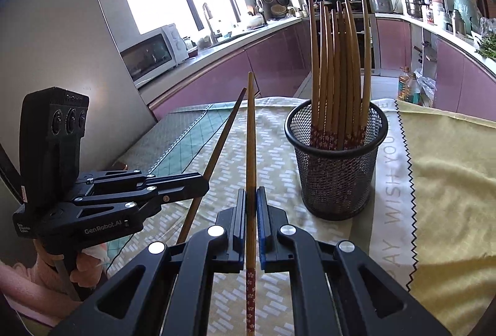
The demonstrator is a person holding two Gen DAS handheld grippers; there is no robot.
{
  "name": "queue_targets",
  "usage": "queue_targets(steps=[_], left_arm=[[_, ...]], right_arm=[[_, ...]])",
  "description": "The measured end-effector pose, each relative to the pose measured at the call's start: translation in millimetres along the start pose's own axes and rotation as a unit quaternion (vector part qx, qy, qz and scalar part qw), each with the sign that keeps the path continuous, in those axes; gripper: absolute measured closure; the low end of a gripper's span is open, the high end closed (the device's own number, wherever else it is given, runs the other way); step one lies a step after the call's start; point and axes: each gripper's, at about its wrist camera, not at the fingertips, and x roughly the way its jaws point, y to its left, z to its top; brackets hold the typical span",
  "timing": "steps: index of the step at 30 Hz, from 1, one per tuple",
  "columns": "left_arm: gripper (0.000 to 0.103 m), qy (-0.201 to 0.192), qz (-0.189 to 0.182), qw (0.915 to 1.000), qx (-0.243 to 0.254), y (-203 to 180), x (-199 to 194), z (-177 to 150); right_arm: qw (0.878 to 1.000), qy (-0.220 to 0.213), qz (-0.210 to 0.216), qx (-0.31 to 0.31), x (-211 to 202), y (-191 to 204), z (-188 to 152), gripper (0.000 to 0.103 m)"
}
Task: Organize utensils
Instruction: 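Carry both upright chopsticks toward the black mesh cup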
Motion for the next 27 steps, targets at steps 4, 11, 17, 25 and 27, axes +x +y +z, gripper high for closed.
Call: queue_targets(steps=[4, 11, 17, 25, 27], left_arm=[[0.095, -0.004, -0.007, 1.0000, 0.001, -3.7, -4.1, 0.2], [0.095, -0.012, -0.013, 0.9998, 0.001, -5.8, -9.0, 1.9], [0.095, -0.018, -0.017, 0.9997, 0.004, -8.0, -14.2, 3.1], [0.095, -0.020, -0.019, 0.9996, 0.007, -11.6, -17.6, 3.2], [0.095, -0.021, -0.020, 0.9995, 0.008, -13.1, -18.6, 3.1]], right_arm=[[1.000, -0.004, 0.000, -0.001, -4.2, -0.9, 0.7, 0.097], [1.000, -0.011, -0.002, -0.001, -6.1, 2.0, 2.1, 0.097], [1.000, -0.017, -0.003, -0.001, -10.8, 1.7, 1.9, 0.097], [1.000, -0.022, -0.005, -0.001, -15.1, 2.5, 3.1, 0.097], [1.000, -0.023, -0.004, -0.001, -16.3, 2.3, 3.3, 0.097]])
